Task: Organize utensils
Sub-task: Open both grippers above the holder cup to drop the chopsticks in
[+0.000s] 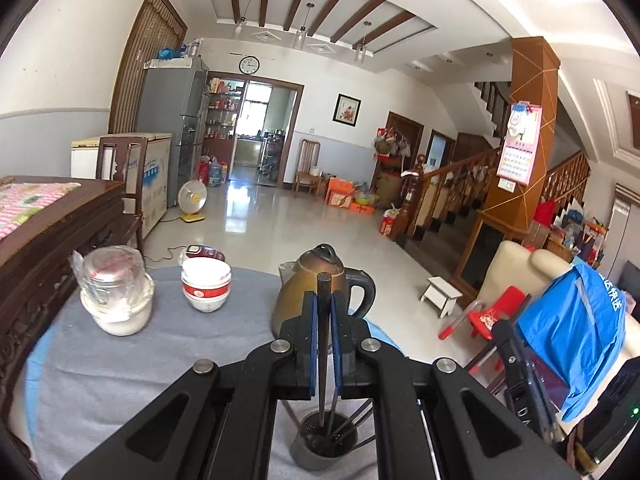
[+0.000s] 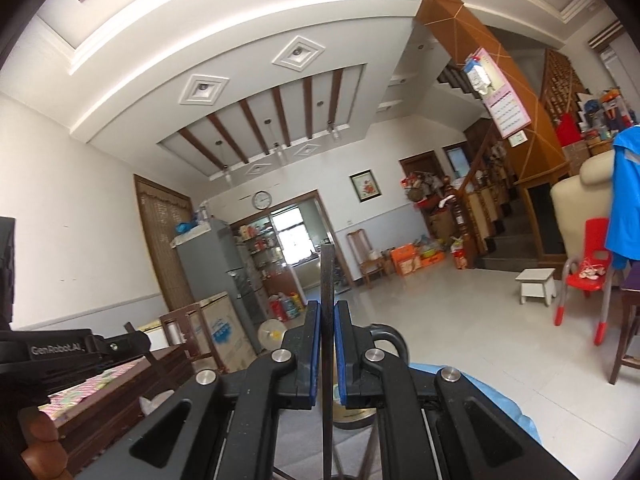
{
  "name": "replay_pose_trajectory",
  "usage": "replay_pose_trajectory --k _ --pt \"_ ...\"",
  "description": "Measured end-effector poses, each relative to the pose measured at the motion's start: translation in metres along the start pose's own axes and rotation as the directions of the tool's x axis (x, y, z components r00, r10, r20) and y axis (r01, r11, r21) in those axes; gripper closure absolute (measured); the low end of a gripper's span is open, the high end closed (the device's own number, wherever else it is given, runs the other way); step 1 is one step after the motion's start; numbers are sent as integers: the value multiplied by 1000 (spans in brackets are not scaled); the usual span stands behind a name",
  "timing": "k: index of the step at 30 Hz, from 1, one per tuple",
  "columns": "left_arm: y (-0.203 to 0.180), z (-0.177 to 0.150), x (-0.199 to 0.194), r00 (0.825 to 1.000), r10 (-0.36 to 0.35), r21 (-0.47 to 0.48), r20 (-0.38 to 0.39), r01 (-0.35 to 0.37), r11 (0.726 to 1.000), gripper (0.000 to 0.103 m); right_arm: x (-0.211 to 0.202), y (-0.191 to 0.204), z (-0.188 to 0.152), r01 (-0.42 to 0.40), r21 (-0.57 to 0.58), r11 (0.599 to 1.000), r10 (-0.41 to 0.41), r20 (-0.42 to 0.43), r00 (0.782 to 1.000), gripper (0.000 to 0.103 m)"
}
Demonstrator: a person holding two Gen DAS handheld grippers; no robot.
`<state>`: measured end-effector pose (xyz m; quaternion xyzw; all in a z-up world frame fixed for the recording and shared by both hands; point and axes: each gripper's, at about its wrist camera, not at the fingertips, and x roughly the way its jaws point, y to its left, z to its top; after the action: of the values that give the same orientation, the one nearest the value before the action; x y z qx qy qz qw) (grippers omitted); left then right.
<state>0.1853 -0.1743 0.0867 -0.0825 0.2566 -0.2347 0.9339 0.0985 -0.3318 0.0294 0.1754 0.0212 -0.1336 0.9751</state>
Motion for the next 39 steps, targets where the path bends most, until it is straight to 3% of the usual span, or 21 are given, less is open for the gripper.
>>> replay_pose_trajectory --k 10,19,30,31,35,39 --pt "10 -43 55 993 30 -49 -117 -36 998 96 21 -2 -34 69 -20 997 -69 -23 997 96" --pt "10 -52 54 990 37 -20 -137 -40 999 96 25 -12 -46 41 -12 999 -43 -120 992 96" --pt "5 -52 38 988 39 46 -152 -32 998 96 8 -18 -58 -28 35 999 36 -248 968 92" --pt "5 -52 35 988 46 54 -150 -39 998 92 5 -18 -58 -34 34 999 41 -250 967 92" --pt "9 -50 18 991 66 61 -120 -59 996 56 -5 -18 -53 -44 46 998 54 -242 969 92" --pt "20 -50 -3 990 105 69 -91 -99 993 49 -18 -16 -46 -55 48 997 64 -215 975 87"
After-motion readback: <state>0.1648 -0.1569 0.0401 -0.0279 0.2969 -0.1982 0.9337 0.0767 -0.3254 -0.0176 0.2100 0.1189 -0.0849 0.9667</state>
